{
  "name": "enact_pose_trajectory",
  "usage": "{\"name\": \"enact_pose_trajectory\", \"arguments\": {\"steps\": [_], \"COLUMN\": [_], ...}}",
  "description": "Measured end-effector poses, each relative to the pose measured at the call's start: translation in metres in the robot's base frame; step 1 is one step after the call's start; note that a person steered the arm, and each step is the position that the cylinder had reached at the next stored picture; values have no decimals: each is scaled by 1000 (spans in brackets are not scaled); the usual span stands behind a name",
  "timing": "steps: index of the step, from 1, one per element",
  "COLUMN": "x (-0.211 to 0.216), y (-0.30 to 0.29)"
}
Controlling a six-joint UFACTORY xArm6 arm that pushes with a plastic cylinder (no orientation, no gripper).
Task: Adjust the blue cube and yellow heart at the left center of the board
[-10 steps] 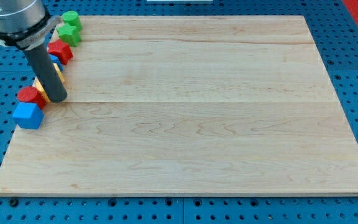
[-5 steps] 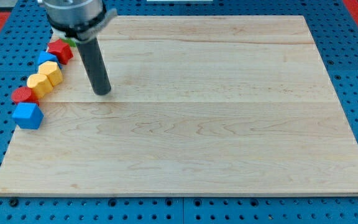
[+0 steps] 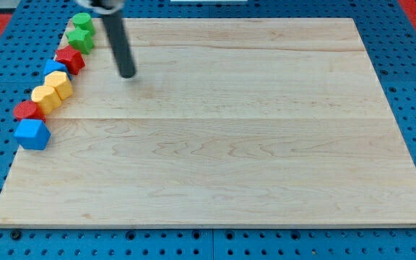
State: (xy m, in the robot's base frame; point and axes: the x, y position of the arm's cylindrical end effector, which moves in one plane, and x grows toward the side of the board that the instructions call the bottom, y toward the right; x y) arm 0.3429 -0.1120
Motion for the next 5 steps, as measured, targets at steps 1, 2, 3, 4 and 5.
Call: {"name": "enact_pose_trajectory", "arguments": {"steps": [1,2,3,4,5], "x": [62,191,251,248,247], "y": [82,69,-186,-193,-192]}}
